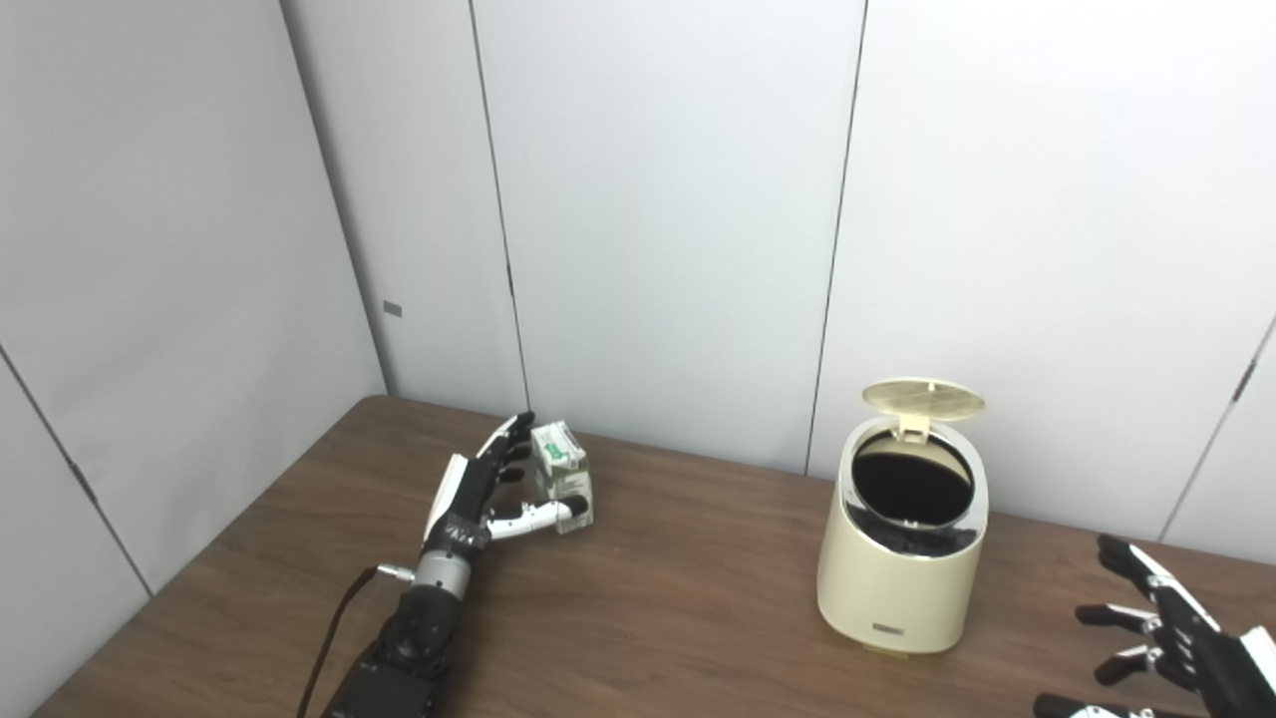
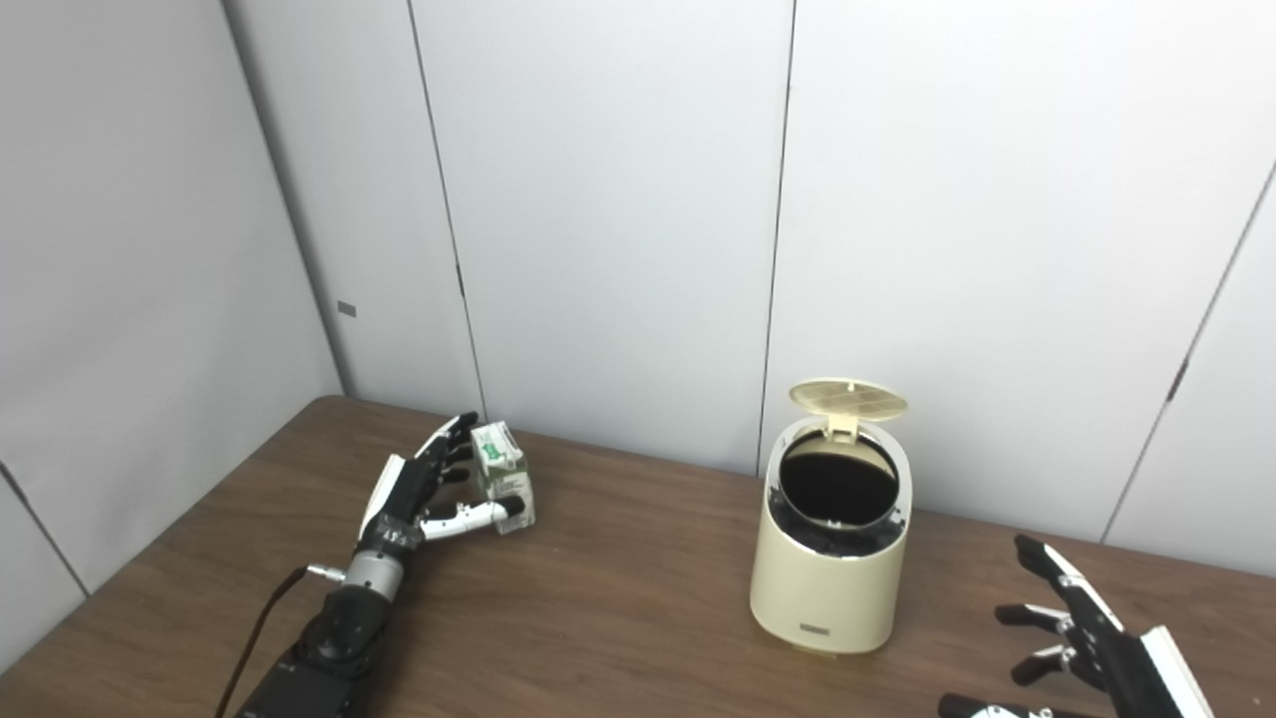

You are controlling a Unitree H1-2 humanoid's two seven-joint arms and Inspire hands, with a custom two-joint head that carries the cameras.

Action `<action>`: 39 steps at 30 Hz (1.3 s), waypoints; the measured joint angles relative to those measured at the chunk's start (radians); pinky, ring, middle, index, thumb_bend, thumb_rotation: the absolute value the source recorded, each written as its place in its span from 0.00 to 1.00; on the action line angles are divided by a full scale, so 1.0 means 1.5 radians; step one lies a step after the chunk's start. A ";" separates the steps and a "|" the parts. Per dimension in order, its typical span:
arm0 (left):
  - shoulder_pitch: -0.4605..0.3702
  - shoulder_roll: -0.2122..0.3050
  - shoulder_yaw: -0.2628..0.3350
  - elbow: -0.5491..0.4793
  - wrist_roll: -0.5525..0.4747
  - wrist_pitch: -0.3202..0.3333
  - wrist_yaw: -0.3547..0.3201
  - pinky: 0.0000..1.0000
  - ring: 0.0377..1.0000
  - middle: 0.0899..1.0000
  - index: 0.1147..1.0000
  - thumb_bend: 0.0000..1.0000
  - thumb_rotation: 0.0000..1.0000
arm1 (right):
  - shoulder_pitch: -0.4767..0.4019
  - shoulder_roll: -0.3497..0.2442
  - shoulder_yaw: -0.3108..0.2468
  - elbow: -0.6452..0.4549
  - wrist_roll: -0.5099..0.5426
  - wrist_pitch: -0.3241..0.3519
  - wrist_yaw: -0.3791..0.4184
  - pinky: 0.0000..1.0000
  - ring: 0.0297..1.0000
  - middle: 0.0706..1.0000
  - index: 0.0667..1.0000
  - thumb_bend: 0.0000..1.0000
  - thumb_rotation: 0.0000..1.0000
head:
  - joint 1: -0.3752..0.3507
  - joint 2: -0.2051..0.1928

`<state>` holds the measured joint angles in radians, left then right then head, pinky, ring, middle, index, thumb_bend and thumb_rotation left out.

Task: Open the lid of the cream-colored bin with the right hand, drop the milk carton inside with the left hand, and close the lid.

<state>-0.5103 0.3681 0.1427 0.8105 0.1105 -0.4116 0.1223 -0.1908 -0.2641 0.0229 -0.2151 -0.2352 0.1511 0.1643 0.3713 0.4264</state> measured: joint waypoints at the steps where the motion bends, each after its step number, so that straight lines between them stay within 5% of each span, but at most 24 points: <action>1: -0.002 -0.001 0.000 0.002 -0.001 -0.001 0.000 0.76 0.83 0.86 0.90 0.89 0.21 | 0.002 0.000 0.000 -0.002 0.000 0.000 0.000 0.49 0.73 0.91 0.91 0.85 0.29 | 0.000 0.000; 6: -0.014 -0.010 0.000 0.017 -0.012 -0.002 0.000 0.72 0.78 0.79 0.82 0.89 0.21 | 0.010 0.000 0.000 -0.016 -0.002 0.001 0.001 0.50 0.72 0.91 0.90 0.85 0.31 | -0.002 0.002; 13: -0.025 -0.028 0.004 0.019 -0.021 0.006 0.026 0.42 0.47 0.49 0.52 0.83 0.12 | 0.010 -0.001 -0.002 -0.018 -0.003 0.004 0.001 0.52 0.72 0.90 0.88 0.83 0.27 | -0.007 0.004; 15: -0.027 -0.032 0.004 0.019 -0.020 0.009 0.040 0.37 0.41 0.43 0.45 0.60 0.08 | 0.012 -0.001 -0.003 -0.018 -0.002 0.004 0.001 0.53 0.73 0.90 0.88 0.83 0.28 | -0.008 0.006; 24: -0.033 -0.039 0.001 0.024 0.001 0.010 0.087 0.31 0.35 0.41 0.42 0.52 0.00 | 0.022 -0.001 -0.006 -0.024 -0.001 0.010 0.001 0.55 0.74 0.91 0.87 0.83 0.33 | -0.003 0.008; 31: -0.033 -0.039 -0.002 0.021 0.001 0.004 0.090 0.35 0.40 0.44 0.41 0.52 0.00 | 0.022 0.000 -0.008 -0.023 0.003 0.010 0.001 0.54 0.75 0.91 0.86 0.79 0.26 | -0.001 0.008; 39: 0.015 -0.053 -0.009 -0.092 0.002 0.033 0.072 0.35 0.39 0.42 0.43 0.52 0.00 | 0.020 0.000 -0.006 -0.023 0.000 0.010 0.001 0.52 0.73 0.91 0.85 0.76 0.19 | -0.012 0.008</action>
<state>-0.4874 0.2883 0.1289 0.6720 0.1130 -0.3620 0.2302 -0.1612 -0.2646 0.0134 -0.2501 -0.2347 0.1667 0.1659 0.3528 0.4387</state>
